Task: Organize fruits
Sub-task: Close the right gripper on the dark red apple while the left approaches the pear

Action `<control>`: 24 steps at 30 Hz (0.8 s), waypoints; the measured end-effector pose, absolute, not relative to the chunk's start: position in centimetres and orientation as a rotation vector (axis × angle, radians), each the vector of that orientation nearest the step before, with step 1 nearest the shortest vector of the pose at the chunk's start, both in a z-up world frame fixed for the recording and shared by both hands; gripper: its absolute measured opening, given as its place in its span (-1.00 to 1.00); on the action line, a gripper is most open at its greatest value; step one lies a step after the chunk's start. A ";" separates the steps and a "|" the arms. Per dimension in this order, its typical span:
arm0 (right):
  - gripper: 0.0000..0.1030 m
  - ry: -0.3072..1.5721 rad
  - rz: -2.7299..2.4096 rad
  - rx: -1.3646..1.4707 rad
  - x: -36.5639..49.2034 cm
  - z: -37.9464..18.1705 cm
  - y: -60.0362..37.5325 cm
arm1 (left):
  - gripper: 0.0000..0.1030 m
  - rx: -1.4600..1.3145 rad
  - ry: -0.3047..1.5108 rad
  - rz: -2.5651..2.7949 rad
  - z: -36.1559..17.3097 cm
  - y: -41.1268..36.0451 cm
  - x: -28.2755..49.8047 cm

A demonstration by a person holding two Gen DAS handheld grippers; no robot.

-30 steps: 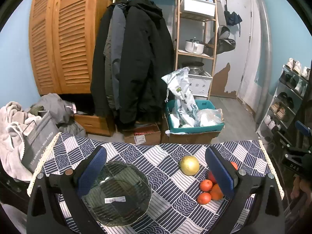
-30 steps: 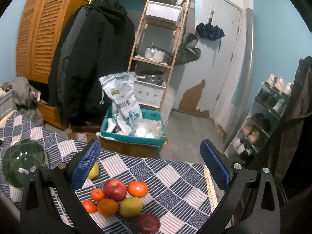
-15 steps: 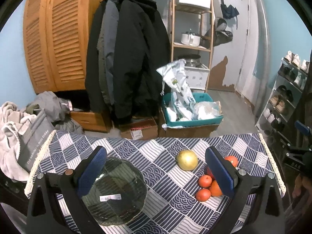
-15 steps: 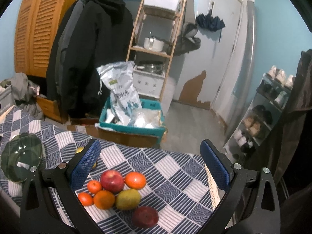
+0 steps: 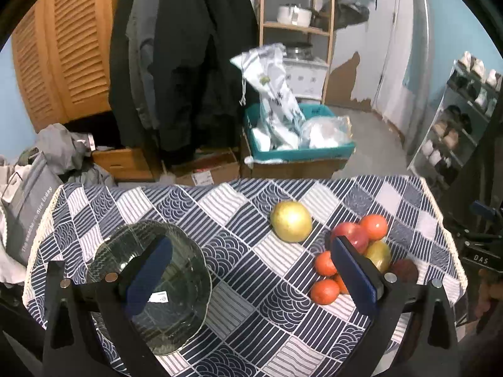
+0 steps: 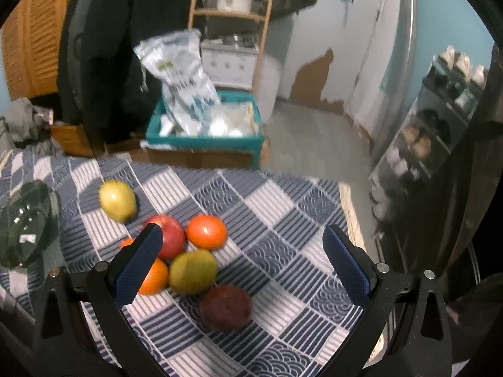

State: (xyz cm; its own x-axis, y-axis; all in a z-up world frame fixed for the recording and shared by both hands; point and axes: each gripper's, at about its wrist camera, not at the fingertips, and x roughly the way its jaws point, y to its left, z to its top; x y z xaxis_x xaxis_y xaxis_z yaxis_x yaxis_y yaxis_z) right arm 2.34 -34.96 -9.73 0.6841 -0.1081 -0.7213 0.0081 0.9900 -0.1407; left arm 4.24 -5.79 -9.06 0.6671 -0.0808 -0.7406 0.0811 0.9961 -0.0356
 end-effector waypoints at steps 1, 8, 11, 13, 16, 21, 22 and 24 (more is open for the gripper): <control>0.94 0.832 -0.066 -0.124 2.4 -10.3 -35.2 | 0.98 0.012 0.844 -0.091 -9.7 -6.1 4.4; 0.94 0.950 -0.076 -0.078 2.9 -14.3 -37.1 | 0.98 0.038 0.906 -0.099 -12.6 -7.3 5.1; 0.94 1.006 -0.069 -0.067 3.1 -16.2 -37.5 | 0.98 0.047 0.918 -0.097 -13.4 -7.6 5.1; 0.94 1.043 -0.064 -0.071 3.1 -17.5 -37.5 | 0.98 0.048 0.931 -0.103 -13.9 -7.8 5.2; 0.94 1.095 -0.058 -0.081 3.1 -19.1 -37.3 | 0.98 0.041 0.965 -0.109 -15.1 -8.2 5.4; 0.94 1.172 -0.034 -0.053 3.4 -21.5 -37.4 | 0.96 0.060 0.997 -0.112 -16.4 -9.0 5.8; 0.94 1.183 -0.032 -0.056 3.4 -21.9 -37.4 | 0.96 0.067 1.001 -0.109 -16.7 -9.1 5.9; 0.94 1.197 -0.029 -0.068 3.6 -22.6 -37.0 | 0.96 0.074 1.009 -0.106 -17.0 -9.2 6.1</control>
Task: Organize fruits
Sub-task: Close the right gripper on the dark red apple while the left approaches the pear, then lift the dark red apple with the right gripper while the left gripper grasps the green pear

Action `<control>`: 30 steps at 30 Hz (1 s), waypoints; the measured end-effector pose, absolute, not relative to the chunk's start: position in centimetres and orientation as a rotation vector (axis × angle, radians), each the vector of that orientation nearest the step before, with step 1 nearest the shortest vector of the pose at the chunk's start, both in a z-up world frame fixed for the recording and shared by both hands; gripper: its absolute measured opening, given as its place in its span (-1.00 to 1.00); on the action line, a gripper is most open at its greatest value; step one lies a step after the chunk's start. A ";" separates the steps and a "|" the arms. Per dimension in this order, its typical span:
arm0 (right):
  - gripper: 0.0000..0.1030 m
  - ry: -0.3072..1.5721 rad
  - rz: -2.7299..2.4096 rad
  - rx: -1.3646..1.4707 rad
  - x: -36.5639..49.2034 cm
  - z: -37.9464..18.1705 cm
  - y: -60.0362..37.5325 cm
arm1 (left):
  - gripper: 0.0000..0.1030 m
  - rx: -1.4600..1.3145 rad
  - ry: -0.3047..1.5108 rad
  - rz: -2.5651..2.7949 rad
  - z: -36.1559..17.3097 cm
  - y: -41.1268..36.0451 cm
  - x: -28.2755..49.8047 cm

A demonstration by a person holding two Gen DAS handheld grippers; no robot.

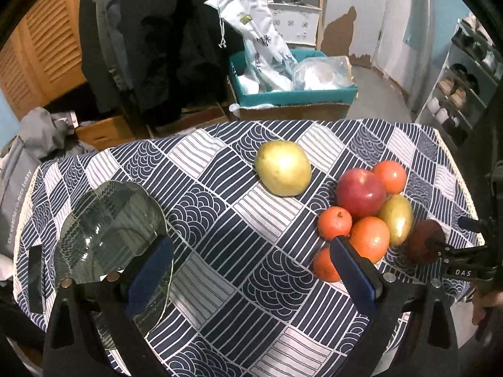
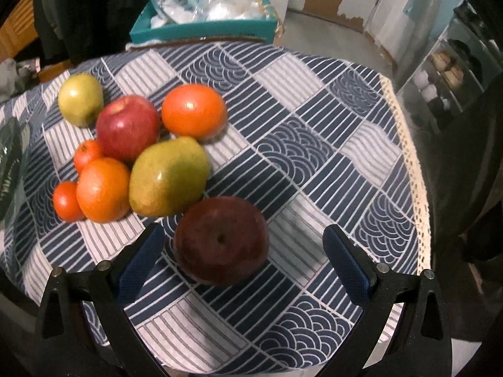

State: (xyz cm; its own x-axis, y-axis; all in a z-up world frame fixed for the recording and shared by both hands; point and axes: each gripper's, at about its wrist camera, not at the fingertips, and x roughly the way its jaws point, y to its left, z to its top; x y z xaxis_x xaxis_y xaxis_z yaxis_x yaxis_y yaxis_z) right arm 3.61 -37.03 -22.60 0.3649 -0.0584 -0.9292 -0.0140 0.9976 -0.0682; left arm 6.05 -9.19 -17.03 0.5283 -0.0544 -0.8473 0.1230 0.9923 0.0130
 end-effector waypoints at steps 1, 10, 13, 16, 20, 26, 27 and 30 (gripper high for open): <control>0.94 1.208 -0.024 -0.077 3.7 -23.0 -36.8 | 0.96 0.076 1.014 -0.106 -17.3 -9.2 6.2; 0.88 1.261 -0.006 -0.132 4.6 -25.5 -35.7 | 0.96 0.081 1.060 -0.103 -19.0 -9.6 6.9; 0.75 1.281 0.005 -0.136 4.8 -26.3 -35.5 | 0.96 0.073 1.068 -0.104 -19.3 -9.6 7.2; 0.60 1.304 0.013 -0.139 4.9 -27.1 -35.3 | 0.96 0.064 1.074 -0.107 -19.5 -9.6 7.3; 0.49 1.304 0.021 -0.124 4.8 -27.4 -35.2 | 0.96 0.054 1.078 -0.110 -19.6 -9.6 7.5; 0.46 1.300 0.022 -0.110 4.7 -27.4 -35.6 | 0.96 0.047 1.078 -0.112 -19.6 -9.7 7.9; 0.46 1.298 0.019 -0.105 4.7 -27.3 -35.7 | 0.96 0.046 1.077 -0.110 -19.6 -9.8 8.0; 0.46 1.266 0.000 -0.094 4.7 -26.2 -36.3 | 0.96 0.044 1.076 -0.112 -19.5 -9.9 8.4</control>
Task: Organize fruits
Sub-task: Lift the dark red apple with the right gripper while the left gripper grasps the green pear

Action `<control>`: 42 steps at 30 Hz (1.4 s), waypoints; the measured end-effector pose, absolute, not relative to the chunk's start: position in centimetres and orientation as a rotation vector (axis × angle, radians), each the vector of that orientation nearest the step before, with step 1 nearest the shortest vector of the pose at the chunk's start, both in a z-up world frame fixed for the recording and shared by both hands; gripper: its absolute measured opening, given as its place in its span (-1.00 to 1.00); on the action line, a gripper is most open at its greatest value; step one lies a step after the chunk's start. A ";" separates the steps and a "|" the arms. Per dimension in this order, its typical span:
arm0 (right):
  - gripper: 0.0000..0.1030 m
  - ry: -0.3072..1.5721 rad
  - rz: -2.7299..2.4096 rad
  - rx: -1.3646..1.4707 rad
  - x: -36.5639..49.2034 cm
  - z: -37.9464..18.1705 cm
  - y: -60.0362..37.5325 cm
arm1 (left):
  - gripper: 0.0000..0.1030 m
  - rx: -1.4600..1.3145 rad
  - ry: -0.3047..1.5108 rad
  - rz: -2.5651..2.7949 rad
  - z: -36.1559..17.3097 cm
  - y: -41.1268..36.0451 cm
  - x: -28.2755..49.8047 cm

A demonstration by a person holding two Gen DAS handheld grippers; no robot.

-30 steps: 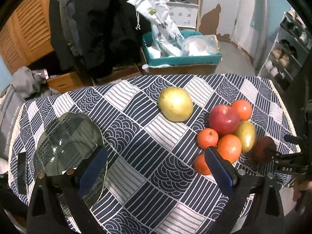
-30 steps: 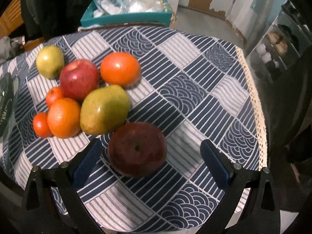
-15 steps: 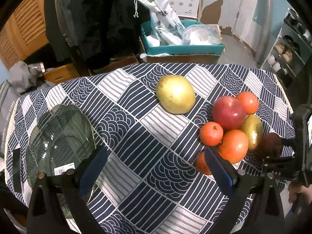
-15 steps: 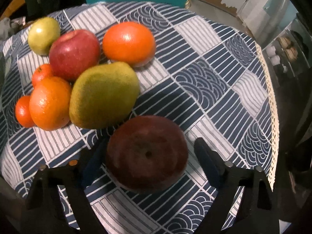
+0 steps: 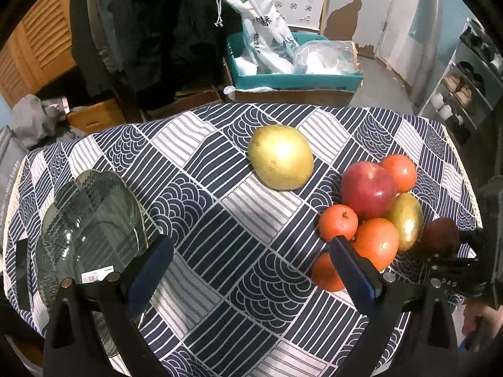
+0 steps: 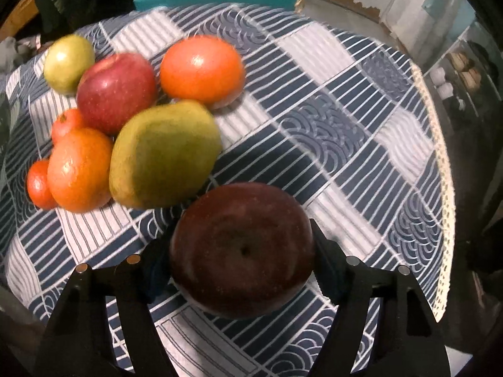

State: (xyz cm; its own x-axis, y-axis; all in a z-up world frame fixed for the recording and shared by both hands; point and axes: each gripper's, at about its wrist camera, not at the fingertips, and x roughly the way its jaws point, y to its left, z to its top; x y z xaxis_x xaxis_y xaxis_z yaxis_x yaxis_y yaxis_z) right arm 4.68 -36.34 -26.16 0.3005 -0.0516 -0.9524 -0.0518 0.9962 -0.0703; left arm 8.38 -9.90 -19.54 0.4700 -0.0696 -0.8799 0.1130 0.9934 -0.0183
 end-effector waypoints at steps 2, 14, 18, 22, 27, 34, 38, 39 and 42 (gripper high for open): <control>0.46 1.242 -0.011 -0.083 5.0 -25.4 -36.9 | 0.96 0.043 1.078 -0.115 -19.5 -10.2 8.8; 0.46 1.085 -0.032 -0.016 7.3 -20.6 -37.4 | 0.96 -0.017 1.085 -0.119 -19.5 -11.0 12.1; 0.46 1.053 -0.033 -0.014 8.6 -19.7 -37.1 | 0.95 -0.028 1.092 -0.115 -20.0 -11.3 13.5; 0.46 1.022 -0.033 0.001 9.8 -19.1 -36.7 | 0.95 -0.021 1.110 -0.102 -20.8 -11.8 15.4; 0.46 1.007 -0.020 -0.007 11.2 -18.8 -35.9 | 0.94 -0.038 1.133 -0.098 -21.9 -12.3 17.3; 0.46 1.010 -0.012 -0.018 12.5 -19.4 -35.0 | 0.94 -0.062 1.174 -0.107 -23.5 -13.2 19.4; 0.46 1.018 -0.023 -0.022 13.0 -20.1 -34.9 | 0.94 -0.032 1.184 -0.093 -24.3 -13.7 20.0; 0.46 1.019 -0.025 -0.022 13.1 -20.2 -34.9 | 0.94 -0.028 1.186 -0.092 -24.5 -13.8 20.1; 0.46 1.028 -0.025 -0.013 13.3 -20.5 -34.9 | 0.93 -0.018 1.207 -0.088 -25.3 -14.0 20.4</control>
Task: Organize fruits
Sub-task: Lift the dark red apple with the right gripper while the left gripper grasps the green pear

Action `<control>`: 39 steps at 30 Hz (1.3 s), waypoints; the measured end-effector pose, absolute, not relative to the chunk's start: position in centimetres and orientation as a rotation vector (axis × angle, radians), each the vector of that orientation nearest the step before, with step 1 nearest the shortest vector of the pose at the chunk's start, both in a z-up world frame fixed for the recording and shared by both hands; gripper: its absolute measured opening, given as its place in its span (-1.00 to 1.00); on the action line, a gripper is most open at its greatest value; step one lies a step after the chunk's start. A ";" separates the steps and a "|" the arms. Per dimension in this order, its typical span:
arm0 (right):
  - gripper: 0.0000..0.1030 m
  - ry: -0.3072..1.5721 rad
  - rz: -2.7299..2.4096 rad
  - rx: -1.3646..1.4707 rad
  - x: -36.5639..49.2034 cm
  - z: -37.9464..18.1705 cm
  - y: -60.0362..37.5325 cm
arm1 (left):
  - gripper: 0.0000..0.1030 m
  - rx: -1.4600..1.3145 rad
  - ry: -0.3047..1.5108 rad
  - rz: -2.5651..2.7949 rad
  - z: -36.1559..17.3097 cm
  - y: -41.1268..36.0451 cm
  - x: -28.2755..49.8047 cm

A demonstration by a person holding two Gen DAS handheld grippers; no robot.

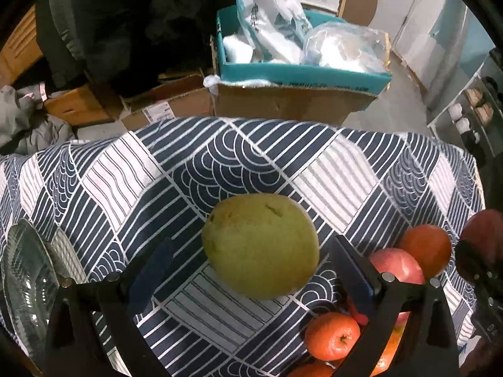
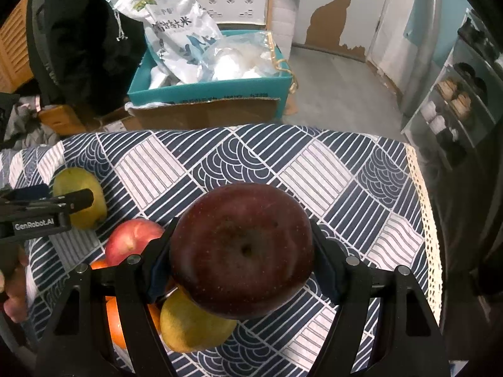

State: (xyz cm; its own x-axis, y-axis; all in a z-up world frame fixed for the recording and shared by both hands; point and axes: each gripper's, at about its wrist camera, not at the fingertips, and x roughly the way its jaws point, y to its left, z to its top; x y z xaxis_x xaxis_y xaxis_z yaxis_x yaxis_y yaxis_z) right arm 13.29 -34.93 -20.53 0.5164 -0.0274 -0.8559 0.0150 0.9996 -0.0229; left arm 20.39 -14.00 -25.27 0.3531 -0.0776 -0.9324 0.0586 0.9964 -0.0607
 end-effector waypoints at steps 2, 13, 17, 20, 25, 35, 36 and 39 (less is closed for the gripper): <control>0.46 1.031 -0.023 -0.009 13.3 -20.7 -35.0 | 0.85 -0.028 1.224 -0.094 -25.9 -14.0 20.5; 0.46 1.042 -0.012 -0.009 13.4 -21.1 -34.9 | 0.52 -0.062 1.244 -0.143 -27.3 -14.4 20.9; 0.46 1.041 -0.012 -0.011 13.3 -21.2 -34.9 | 0.52 -0.046 1.233 -0.161 -27.2 -14.5 20.8; 0.46 1.040 -0.011 -0.008 13.3 -21.1 -34.8 | 0.51 -0.054 1.224 -0.161 -27.2 -14.2 20.6; 0.46 1.028 -0.012 -0.012 13.2 -20.8 -34.7 | 0.51 -0.019 1.197 -0.157 -26.9 -14.1 19.8; 0.46 0.987 -0.019 -0.019 12.5 -19.2 -34.4 | 0.51 0.008 1.118 -0.130 -24.2 -12.5 17.9; 0.46 0.982 -0.020 -0.021 12.4 -19.0 -34.4 | 0.51 0.009 1.112 -0.129 -24.0 -12.4 17.9; 0.46 0.968 -0.019 -0.020 12.1 -18.3 -34.3 | 0.51 0.013 1.085 -0.126 -22.7 -12.0 17.2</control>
State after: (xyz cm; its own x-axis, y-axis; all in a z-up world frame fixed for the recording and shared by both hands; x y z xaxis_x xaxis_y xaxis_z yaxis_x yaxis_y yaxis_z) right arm 12.09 -34.35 -18.28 0.5670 -0.0249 -0.8234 0.0067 0.9996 -0.0257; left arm 17.17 -11.97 -22.69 0.4609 -0.0960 -0.8823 0.1083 0.9928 -0.0514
